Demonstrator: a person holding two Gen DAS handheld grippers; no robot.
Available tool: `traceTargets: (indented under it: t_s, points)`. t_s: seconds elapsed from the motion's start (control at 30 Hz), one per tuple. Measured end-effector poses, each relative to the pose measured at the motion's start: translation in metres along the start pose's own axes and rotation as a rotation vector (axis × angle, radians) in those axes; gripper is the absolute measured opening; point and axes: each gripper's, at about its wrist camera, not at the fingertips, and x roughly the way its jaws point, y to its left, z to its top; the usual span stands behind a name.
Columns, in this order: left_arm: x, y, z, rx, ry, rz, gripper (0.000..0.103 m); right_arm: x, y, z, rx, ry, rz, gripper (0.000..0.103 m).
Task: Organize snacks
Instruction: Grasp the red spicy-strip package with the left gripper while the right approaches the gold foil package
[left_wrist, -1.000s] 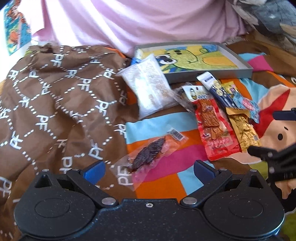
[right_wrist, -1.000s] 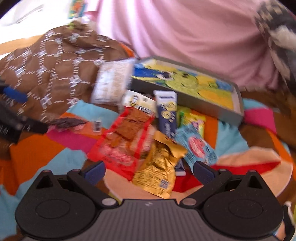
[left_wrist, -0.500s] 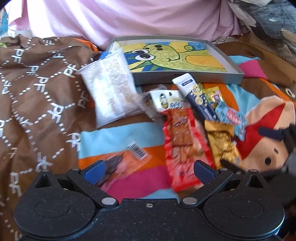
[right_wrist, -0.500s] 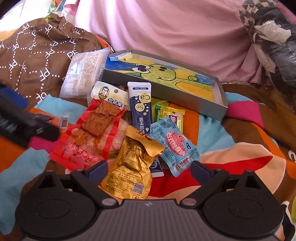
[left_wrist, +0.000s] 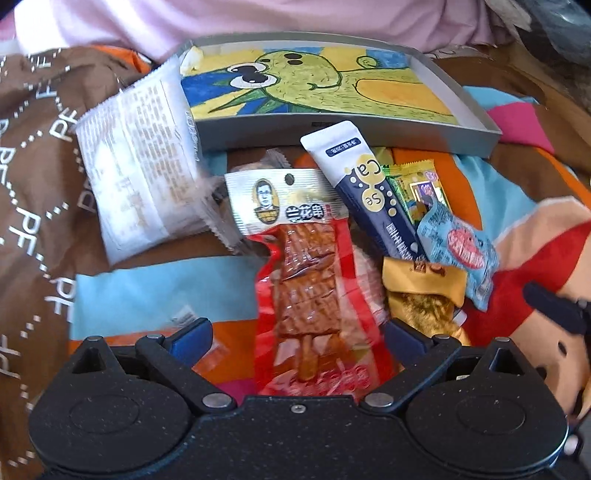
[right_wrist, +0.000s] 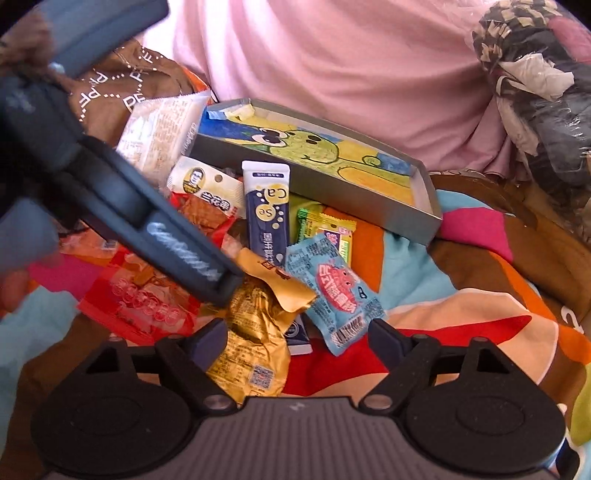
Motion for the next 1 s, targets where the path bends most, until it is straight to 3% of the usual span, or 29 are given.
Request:
traceTargets:
  t_s: [0.3,0.53,0.7,0.87,1.0]
  points:
    - [0.013,-0.006,-0.002,0.005,0.016,0.024,0.097,0.001,-0.001,-0.001,0.007,-0.001,0.024,0.086]
    - [-0.005,0.003,-0.008,0.031,0.022,0.023,0.084,0.001,0.0,-0.001,-0.001,-0.007,0.034,0.087]
    - [-0.017,0.025,-0.015,0.021,0.018,-0.019,0.076,0.0,0.0,-0.001,-0.002,-0.01,0.052,0.088]
    - [-0.022,0.032,-0.019,0.086,-0.001,-0.038,0.077,0.001,0.0,0.001,0.052,0.009,0.104,0.091]
    - [-0.019,0.022,-0.018,0.175,-0.027,-0.005,0.078,0.01,0.004,0.002,0.091,0.05,0.12,0.091]
